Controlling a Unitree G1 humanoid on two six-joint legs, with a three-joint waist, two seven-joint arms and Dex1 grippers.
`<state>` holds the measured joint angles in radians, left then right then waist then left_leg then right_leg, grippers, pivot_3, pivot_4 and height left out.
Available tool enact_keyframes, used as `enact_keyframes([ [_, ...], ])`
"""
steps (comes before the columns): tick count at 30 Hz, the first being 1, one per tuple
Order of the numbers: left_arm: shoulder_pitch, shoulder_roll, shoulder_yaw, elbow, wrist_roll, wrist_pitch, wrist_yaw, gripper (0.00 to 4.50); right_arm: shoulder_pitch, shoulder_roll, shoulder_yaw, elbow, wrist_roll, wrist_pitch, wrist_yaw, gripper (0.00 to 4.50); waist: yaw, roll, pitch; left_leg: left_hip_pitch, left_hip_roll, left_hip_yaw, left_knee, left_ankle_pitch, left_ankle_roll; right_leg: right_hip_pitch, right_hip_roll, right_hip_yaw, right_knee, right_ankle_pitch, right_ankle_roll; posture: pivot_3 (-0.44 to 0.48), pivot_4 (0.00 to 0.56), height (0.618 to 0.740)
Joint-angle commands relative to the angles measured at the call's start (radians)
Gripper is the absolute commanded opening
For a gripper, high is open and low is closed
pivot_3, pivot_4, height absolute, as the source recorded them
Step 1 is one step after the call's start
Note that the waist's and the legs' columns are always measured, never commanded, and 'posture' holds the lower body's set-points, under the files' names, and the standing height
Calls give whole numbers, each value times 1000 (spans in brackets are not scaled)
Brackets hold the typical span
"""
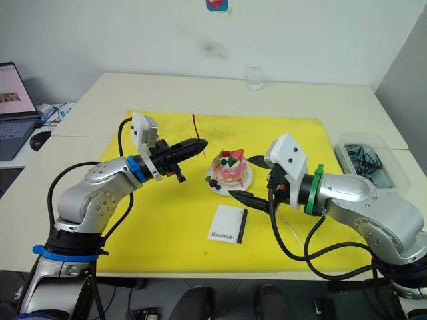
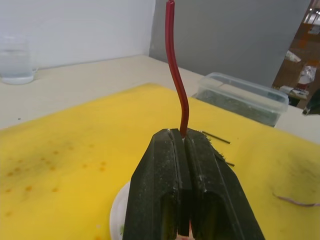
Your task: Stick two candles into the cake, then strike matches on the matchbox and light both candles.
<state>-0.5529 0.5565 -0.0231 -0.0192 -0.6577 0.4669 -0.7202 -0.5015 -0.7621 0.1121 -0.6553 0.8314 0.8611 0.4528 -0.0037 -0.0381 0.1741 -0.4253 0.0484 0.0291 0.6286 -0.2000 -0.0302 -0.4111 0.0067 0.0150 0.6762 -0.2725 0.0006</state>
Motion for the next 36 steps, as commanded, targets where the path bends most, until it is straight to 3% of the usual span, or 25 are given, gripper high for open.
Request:
enact_keyframes([
  [1,-24,-27,13,16,44,-47,-31,0,-2,25,-7,-41,-24,6,-14,4466,0,0,0,0,0,0,0,0,0,0,0,0,0,0,0,0,150,740],
  [19,-85,-134,38,167,151,-108,-97,0,38,81,-6,-98,-50,75,-25,4466,-1,0,0,0,-1,0,1,0,0,0,0,0,2,0,0,0,150,740],
  [36,-107,-162,38,273,224,-194,-130,0,44,86,-4,-104,-66,97,-16,4466,-1,0,0,0,-1,0,1,0,0,0,1,-1,2,0,0,0,150,740],
])
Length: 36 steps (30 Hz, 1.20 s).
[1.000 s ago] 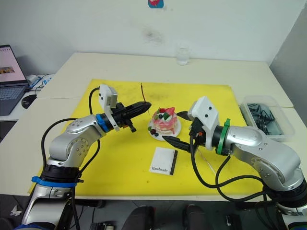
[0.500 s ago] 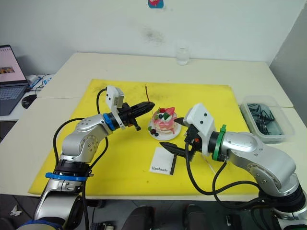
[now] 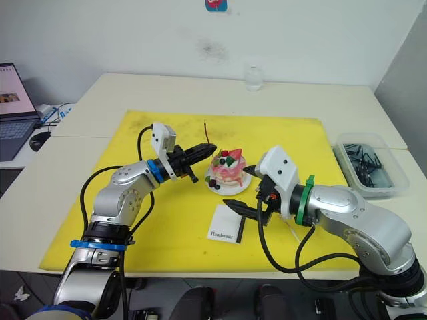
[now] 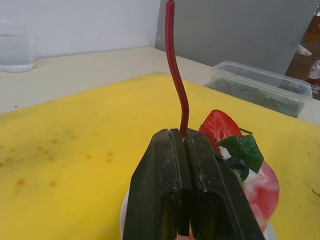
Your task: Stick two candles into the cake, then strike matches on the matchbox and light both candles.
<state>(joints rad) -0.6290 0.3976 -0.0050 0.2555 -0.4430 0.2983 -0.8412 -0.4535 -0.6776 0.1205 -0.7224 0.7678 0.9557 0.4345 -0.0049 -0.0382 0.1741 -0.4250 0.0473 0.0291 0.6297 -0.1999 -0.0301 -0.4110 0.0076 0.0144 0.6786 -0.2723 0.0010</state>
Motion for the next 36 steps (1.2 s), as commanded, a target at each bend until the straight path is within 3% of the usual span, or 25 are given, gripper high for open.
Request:
enact_keyframes([
  [1,-31,-5,20,2,10,-28,-10,0,-3,2,-13,-38,-1,4,2,4466,0,0,0,0,0,0,0,0,0,0,0,0,0,0,0,0,150,740],
  [36,53,-58,-23,79,150,-177,-37,0,23,12,-4,-55,-29,10,5,4466,0,0,0,1,0,0,1,0,0,1,0,0,1,0,0,0,150,740],
])
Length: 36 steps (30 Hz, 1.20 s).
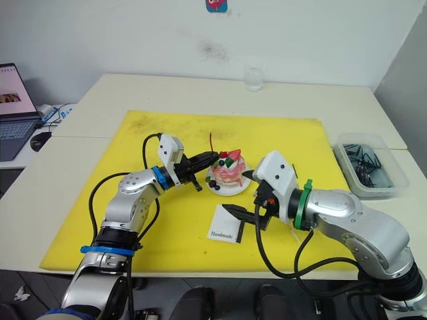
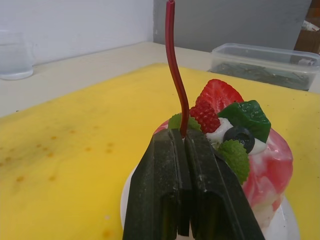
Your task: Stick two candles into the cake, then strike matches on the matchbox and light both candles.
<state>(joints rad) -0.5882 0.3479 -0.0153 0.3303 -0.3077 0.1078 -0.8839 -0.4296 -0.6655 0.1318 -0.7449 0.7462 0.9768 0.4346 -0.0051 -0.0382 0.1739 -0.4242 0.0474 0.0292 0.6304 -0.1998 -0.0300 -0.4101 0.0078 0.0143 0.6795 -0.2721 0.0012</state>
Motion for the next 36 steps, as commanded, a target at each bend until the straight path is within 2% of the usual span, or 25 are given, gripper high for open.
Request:
enact_keyframes([
  [1,10,-10,-11,2,14,16,11,0,-1,0,-15,-33,-9,-11,5,4466,0,0,0,0,0,0,0,0,0,0,0,0,0,0,0,0,150,740],
  [3,3,-16,0,-9,-10,45,13,0,0,0,-15,-32,-11,-12,6,4466,0,0,0,0,0,0,0,0,0,0,0,0,0,0,0,0,150,740],
  [10,3,-20,22,-62,-33,86,22,2001,5,8,-20,-36,-11,-9,7,4500,0,0,0,0,0,0,0,0,0,0,0,0,0,0,0,0,150,740],
  [17,-2,-9,49,-96,-31,92,63,4271,8,16,-20,-39,-12,-7,2,4500,0,0,0,0,0,0,0,0,0,0,0,0,0,0,0,0,150,740],
  [18,-3,-7,51,-99,-30,91,67,4448,8,18,-19,-38,-14,-8,1,4500,0,0,0,0,0,0,0,0,0,0,0,0,0,0,0,0,150,740],
  [26,5,8,55,-123,-27,85,70,4448,3,29,-15,-32,-26,-13,-1,4500,0,0,0,0,0,0,0,0,0,0,0,0,0,0,0,0,150,740],
  [36,48,103,71,-261,-64,175,38,4448,10,38,-31,-42,-26,-18,-7,4500,-3,0,0,0,0,0,0,0,0,0,0,0,0,0,0,0,150,740],
])
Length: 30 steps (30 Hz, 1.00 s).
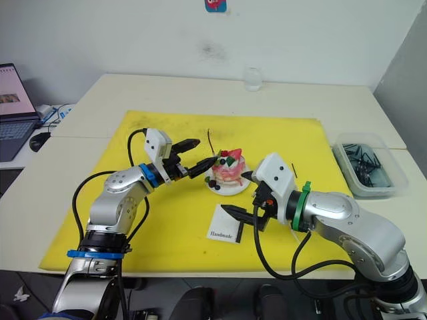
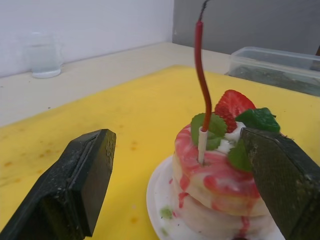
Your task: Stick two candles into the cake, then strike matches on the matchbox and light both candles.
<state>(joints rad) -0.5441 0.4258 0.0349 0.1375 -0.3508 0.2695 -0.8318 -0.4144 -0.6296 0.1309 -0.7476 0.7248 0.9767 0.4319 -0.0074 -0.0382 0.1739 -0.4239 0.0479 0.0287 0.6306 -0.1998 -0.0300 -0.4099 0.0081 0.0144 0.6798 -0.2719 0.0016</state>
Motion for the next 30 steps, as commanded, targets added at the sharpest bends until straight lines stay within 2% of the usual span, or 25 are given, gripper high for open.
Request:
enact_keyframes([
  [1,8,32,23,-78,-26,21,-15,4448,-4,1,-31,-40,-5,-19,-3,4500,-1,0,0,0,0,0,0,0,0,0,0,0,0,0,0,0,150,740],
  [6,54,86,45,-147,-42,58,-29,4448,5,-3,-56,-50,-7,-37,-3,4500,-1,0,0,0,0,0,0,0,0,0,0,0,0,0,0,0,150,740],
  [11,222,206,78,-352,-130,177,-94,4448,88,-51,-158,-92,5,-60,18,4500,-7,0,0,0,2,-1,-1,0,0,0,-1,1,0,0,0,0,150,740],
  [15,358,309,78,-527,-239,261,-202,4448,253,-109,-266,-144,17,-72,43,4500,-4,0,0,0,1,-2,-1,0,0,0,-7,-1,-1,-1,0,0,150,740],
  [18,414,366,40,-623,-245,248,-260,4448,399,-131,-338,-175,-1,-79,36,4500,0,0,0,2,1,-1,-1,0,0,1,-8,0,-1,-1,0,0,150,740],
  [23,423,378,-38,-689,-188,163,-304,4448,577,-122,-386,-188,-88,-107,-15,4500,2,0,0,8,0,0,-1,0,0,5,-9,1,-1,-3,-5,0,150,740],
  [30,381,346,-131,-696,-155,126,-296,4448,761,-55,-352,-175,-192,-163,-60,4500,1,0,0,8,0,0,-1,0,0,5,-9,2,0,-3,-5,0,150,740],
])
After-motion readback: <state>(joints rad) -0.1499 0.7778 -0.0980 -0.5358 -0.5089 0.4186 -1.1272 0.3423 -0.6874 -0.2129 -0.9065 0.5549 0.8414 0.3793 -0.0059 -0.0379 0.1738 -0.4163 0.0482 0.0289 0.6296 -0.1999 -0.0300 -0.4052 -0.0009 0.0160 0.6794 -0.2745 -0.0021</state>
